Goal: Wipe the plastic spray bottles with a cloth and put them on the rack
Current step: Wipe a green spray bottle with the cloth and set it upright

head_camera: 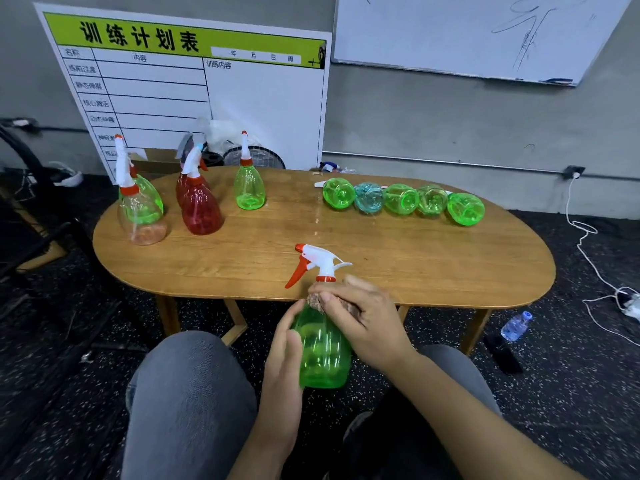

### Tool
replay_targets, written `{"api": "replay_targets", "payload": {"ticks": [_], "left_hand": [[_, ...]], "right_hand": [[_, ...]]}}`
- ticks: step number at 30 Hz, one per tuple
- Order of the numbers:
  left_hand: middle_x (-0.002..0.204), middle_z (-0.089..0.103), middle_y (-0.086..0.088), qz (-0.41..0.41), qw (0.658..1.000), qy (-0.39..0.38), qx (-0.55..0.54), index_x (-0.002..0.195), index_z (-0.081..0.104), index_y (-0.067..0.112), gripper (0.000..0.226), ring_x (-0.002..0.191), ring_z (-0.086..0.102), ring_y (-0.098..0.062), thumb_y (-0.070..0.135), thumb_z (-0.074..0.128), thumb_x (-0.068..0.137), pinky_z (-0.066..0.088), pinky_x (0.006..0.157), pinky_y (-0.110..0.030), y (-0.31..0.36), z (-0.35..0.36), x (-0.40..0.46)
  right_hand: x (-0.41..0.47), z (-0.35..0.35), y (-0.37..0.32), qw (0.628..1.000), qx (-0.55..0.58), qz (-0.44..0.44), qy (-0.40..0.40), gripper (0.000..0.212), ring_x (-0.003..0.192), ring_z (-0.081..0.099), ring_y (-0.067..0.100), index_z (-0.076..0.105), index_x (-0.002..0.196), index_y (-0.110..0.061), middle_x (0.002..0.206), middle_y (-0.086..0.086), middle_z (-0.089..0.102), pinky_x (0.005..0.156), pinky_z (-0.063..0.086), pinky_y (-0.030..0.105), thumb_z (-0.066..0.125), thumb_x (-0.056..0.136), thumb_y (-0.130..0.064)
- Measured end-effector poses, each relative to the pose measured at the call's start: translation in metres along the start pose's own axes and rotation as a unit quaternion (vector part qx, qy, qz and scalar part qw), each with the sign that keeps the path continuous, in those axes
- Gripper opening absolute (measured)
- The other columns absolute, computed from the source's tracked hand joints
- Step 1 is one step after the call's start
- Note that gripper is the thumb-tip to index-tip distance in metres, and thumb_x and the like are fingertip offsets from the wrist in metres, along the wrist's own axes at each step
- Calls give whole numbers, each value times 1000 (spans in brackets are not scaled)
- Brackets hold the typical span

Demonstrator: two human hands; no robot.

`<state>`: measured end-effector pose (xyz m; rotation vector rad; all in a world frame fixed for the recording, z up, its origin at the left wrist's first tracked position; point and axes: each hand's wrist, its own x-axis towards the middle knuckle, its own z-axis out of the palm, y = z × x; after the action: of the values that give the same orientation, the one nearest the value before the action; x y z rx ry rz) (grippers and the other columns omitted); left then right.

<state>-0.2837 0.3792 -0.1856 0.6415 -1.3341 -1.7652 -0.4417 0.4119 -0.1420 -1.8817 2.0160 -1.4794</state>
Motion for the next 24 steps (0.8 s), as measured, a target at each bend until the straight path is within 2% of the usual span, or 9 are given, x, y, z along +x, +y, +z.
{"api": "replay_targets", "payload": {"ticks": [2, 5, 7, 10, 15, 17, 20, 22, 24], "left_hand": [[148, 63, 3, 2, 1000, -11, 18, 147, 55, 47, 78, 136, 62, -24, 77, 75, 78, 50, 111, -60, 0, 2, -2], [148, 63, 1, 1, 1000, -18, -10, 149, 53, 46, 80, 136, 62, -25, 64, 84, 78, 49, 112, -60, 2, 5, -3], [146, 66, -1, -6, 999, -15, -37, 151, 52, 41, 73, 135, 63, -26, 51, 78, 84, 48, 113, -58, 3, 4, -4], [146, 66, 1, -11, 998, -28, -50, 154, 49, 34, 62, 135, 63, -24, 39, 67, 95, 47, 113, -54, 5, 5, -4], [153, 60, 7, -10, 999, -28, -34, 151, 53, 47, 50, 141, 58, -20, 40, 50, 101, 46, 115, -53, 0, 5, -1], [155, 58, 7, -11, 1000, 0, -16, 146, 56, 53, 47, 143, 56, -20, 41, 47, 101, 43, 118, -56, -5, 2, 0], [153, 60, 8, -3, 1000, 16, -4, 145, 57, 54, 47, 143, 56, -19, 46, 47, 99, 42, 119, -57, -5, 0, 0], [147, 65, 6, 1, 1000, 20, -14, 146, 57, 50, 44, 136, 62, -19, 48, 47, 103, 46, 116, -52, -3, -1, 0], [143, 68, 1, 2, 999, 19, -27, 147, 58, 41, 39, 130, 67, -22, 32, 38, 115, 53, 110, -44, -1, 0, -1]], "right_hand": [[-1, -2, 0, 999, 26, 8, 16, 30, 66, 53, 11, 79, 119, -27, 78, -10, 59, 56, 44, 38, 56, 104, -39], [-1, -8, -2, 993, 89, 35, 76, 26, 74, 61, 19, 78, 118, -30, 90, -3, 71, 65, 49, 42, 57, 103, -34], [-1, -10, -6, 990, 102, 40, 93, 25, 80, 64, 23, 78, 118, -29, 97, -1, 74, 71, 51, 42, 58, 103, -31], [0, -11, -8, 992, 82, 32, 88, 25, 84, 65, 17, 78, 118, -28, 99, -4, 76, 78, 52, 40, 57, 103, -31], [-3, -5, -6, 998, 30, 31, 44, 22, 66, 55, 5, 78, 121, -29, 80, -16, 63, 64, 46, 28, 62, 105, -29], [-9, 0, -9, 1000, -10, 9, 27, 22, 63, 53, 2, 77, 121, -30, 79, -22, 56, 58, 44, 22, 62, 105, -30], [-25, 1, -19, 997, -54, -53, 6, 23, 61, 46, 2, 77, 120, -28, 79, -19, 44, 54, 38, 18, 60, 105, -33], [-42, 1, -21, 987, -85, -136, -29, 22, 66, 44, 1, 78, 118, -25, 82, -13, 48, 60, 35, 14, 62, 105, -32], [-57, 1, -20, 969, -113, -212, -52, 21, 68, 48, 8, 80, 116, -22, 82, -6, 54, 62, 38, 17, 65, 103, -29]]}}
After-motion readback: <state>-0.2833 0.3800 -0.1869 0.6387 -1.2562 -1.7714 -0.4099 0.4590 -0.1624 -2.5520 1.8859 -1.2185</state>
